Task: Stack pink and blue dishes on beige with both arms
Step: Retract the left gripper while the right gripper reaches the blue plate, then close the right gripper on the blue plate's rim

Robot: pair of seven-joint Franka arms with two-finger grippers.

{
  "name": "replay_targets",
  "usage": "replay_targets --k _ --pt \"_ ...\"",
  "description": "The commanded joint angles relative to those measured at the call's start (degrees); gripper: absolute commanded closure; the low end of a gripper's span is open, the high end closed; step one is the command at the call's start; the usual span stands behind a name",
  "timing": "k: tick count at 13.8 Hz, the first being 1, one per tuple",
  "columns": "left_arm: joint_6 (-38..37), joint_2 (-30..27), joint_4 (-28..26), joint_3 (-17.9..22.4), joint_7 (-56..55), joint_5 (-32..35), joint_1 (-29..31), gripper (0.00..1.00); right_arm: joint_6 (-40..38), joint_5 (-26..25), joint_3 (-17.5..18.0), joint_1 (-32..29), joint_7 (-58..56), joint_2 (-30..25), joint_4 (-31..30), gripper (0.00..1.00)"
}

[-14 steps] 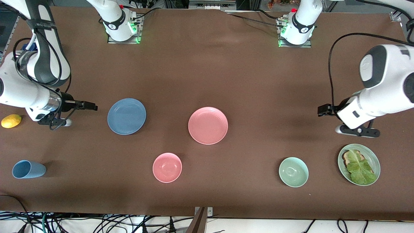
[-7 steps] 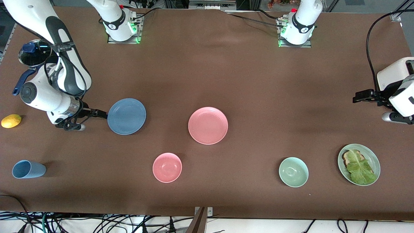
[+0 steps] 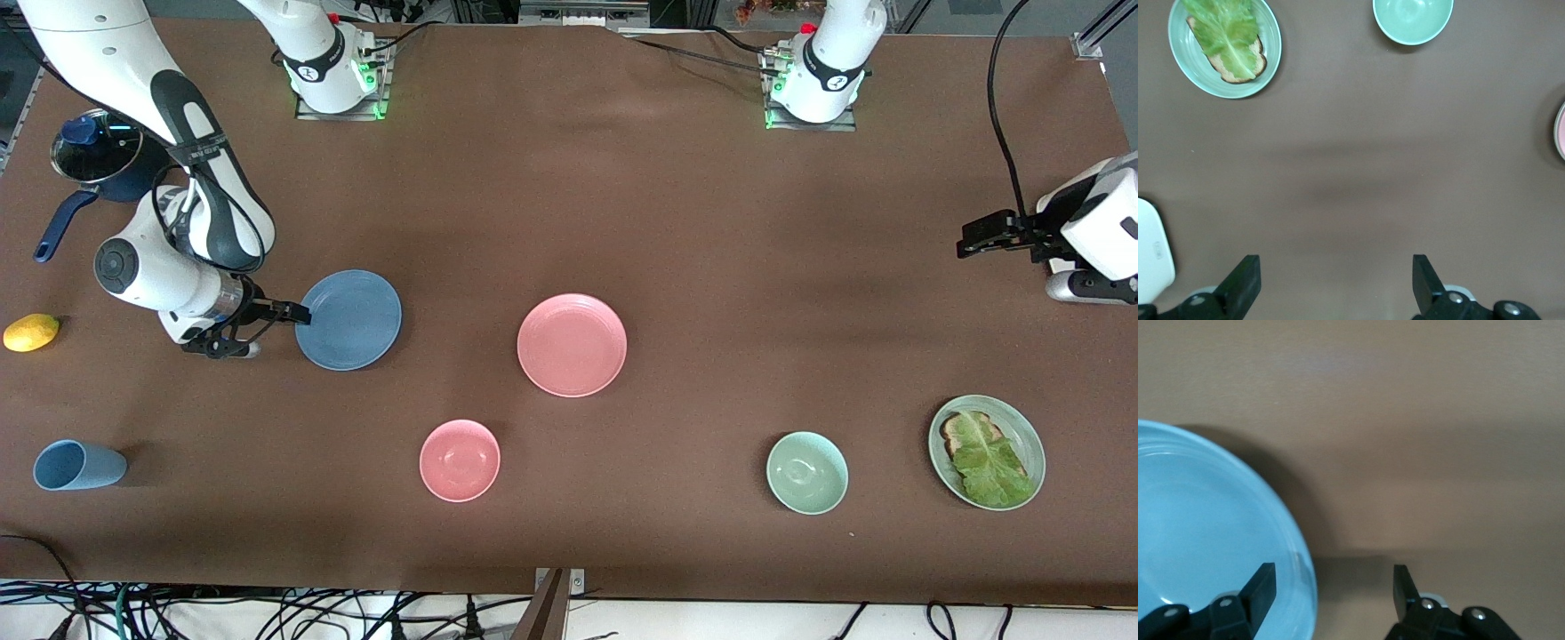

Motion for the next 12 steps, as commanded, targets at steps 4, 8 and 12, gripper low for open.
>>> replay_targets --k 4,8,12 --pt "-7.56 -4.47 -0.80 -1.93 0.11 1.24 2.34 0.00 2.79 1.40 1.82 -0.52 -4.92 0.98 0.33 0.67" --pt "-13.29 -4.74 -1.59 -1.67 -0.24 1.15 2.61 0.00 2.70 1.40 1.82 -0.61 -5.11 0.98 0.50 1.00" --pt "-12.86 -4.74 -1.68 -1.40 -0.68 -3.85 5.06 0.00 2.00 1.40 1.91 -0.52 -5.02 0.63 1.29 1.00"
